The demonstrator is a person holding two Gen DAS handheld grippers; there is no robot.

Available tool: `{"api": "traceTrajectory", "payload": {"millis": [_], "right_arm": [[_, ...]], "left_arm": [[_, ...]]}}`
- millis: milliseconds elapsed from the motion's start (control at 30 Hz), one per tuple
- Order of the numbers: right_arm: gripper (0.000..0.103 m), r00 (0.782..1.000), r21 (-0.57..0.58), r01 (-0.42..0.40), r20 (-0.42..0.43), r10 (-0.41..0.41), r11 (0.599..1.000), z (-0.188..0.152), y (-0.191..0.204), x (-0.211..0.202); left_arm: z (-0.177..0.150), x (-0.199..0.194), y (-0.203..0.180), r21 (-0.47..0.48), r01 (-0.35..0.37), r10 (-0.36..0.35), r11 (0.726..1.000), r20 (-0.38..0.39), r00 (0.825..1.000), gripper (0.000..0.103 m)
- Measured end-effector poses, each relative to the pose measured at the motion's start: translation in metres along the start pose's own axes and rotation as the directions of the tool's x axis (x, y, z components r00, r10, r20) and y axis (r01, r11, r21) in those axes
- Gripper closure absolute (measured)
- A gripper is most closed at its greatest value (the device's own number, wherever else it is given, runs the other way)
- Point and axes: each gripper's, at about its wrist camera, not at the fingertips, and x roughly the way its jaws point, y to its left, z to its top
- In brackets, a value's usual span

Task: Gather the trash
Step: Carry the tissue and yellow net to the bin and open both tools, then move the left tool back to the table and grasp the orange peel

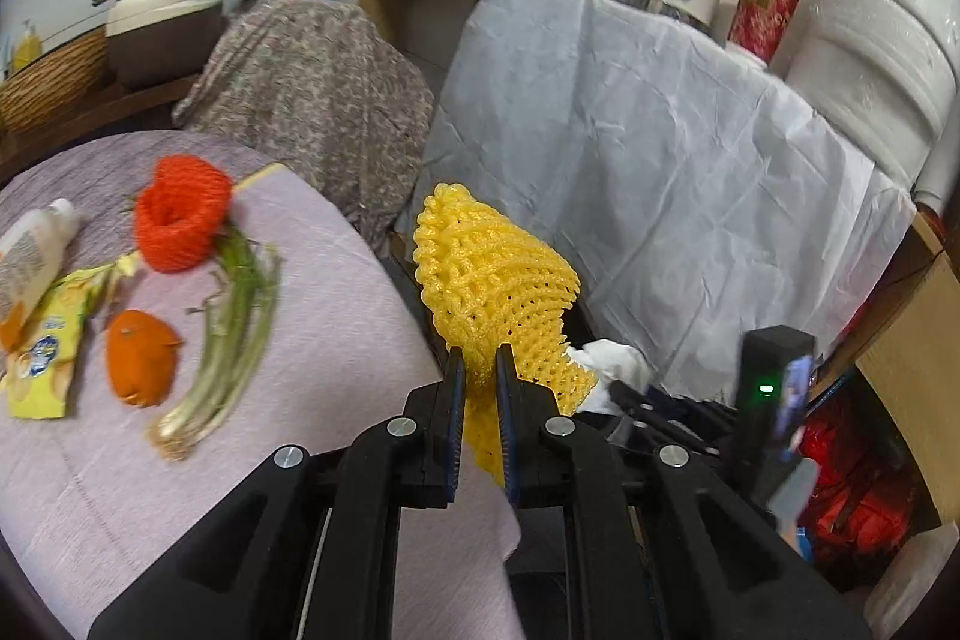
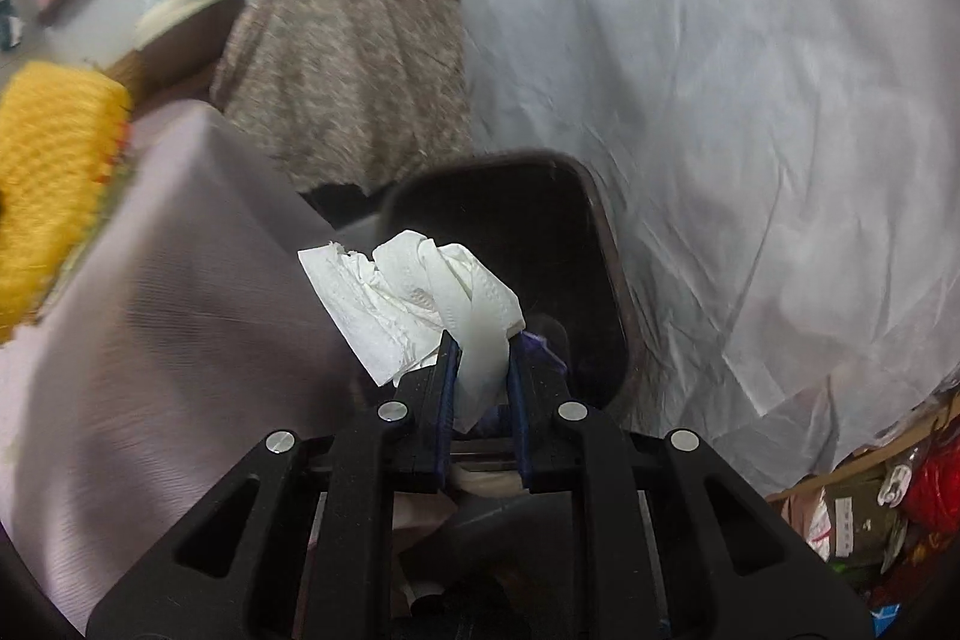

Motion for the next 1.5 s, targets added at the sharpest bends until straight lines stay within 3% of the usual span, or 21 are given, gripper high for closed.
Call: {"api": "traceTrajectory", "payload": {"millis": [167, 200, 233, 333, 600, 833, 900, 1033, 1167, 1333, 1500], "right_arm": [[0.085, 0.997, 0.028, 0.021, -0.068, -0.019, 0.999, -0.001, -0.016, 0.05], [0.079, 0.997, 0.033, 0.023, -0.071, -0.021, 0.999, -0.001, -0.018, 0.056], [0.064, 0.997, 0.04, 0.03, -0.078, -0.027, 0.999, -0.001, -0.022, 0.064], [0.043, 0.997, 0.049, 0.045, -0.069, -0.042, 0.998, -0.006, -0.026, 0.074], [0.039, 0.998, 0.112, 0.067, -0.031, -0.064, 0.991, -0.021, -0.044, 0.054], [0.036, 0.995, 0.138, 0.104, -0.009, -0.104, 0.985, -0.034, -0.059, 0.03], [0.036, 0.994, 0.143, 0.11, -0.014, -0.109, 0.984, -0.038, -0.062, 0.028], [0.036, 0.994, 0.155, 0.113, -0.018, -0.112, 0.981, -0.044, -0.068, 0.024], [0.036, 0.994, 0.167, 0.107, -0.023, -0.105, 0.98, -0.044, -0.068, 0.022], [0.033, 0.997, 0.153, 0.073, 0.0, -0.074, 0.986, -0.039, -0.056, 0.011], [0.033, 0.999, 0.115, 0.034, 0.026, -0.037, 0.993, -0.029, -0.031, -0.008]], "left_arm": [[0.006, 0.029, -0.018, 0.009, 0.011, -0.01, 1.0, -0.058, 0.998, 0.092], [0.006, 0.035, -0.023, 0.02, 0.008, -0.007, 1.0, -0.067, 0.998, 0.092], [0.007, 0.04, -0.026, 0.027, 0.004, -0.002, 1.0, -0.074, 0.997, 0.092], [0.006, 0.056, -0.033, 0.044, -0.009, 0.014, 0.999, -0.099, 0.995, 0.092], [0.008, 0.1, -0.049, 0.069, -0.039, 0.051, 0.997, -0.174, 0.983, 0.092], [0.009, 0.15, -0.065, 0.072, -0.044, 0.063, 0.996, -0.286, 0.956, 0.092], [0.011, 0.159, -0.066, 0.076, -0.062, 0.082, 0.995, -0.296, 0.952, 0.085], [0.011, 0.154, -0.066, 0.064, -0.071, 0.086, 0.995, -0.271, 0.959, 0.048], [0.014, 0.138, -0.068, 0.082, -0.073, 0.089, 0.994, -0.214, 0.973, 0.042], [0.017, 0.097, -0.067, 0.093, -0.039, 0.051, 0.995, -0.125, 0.991, 0.026], [0.015, 0.057, -0.052, 0.108, -0.046, 0.052, 0.993, -0.056, 0.997, 0.023]]}}
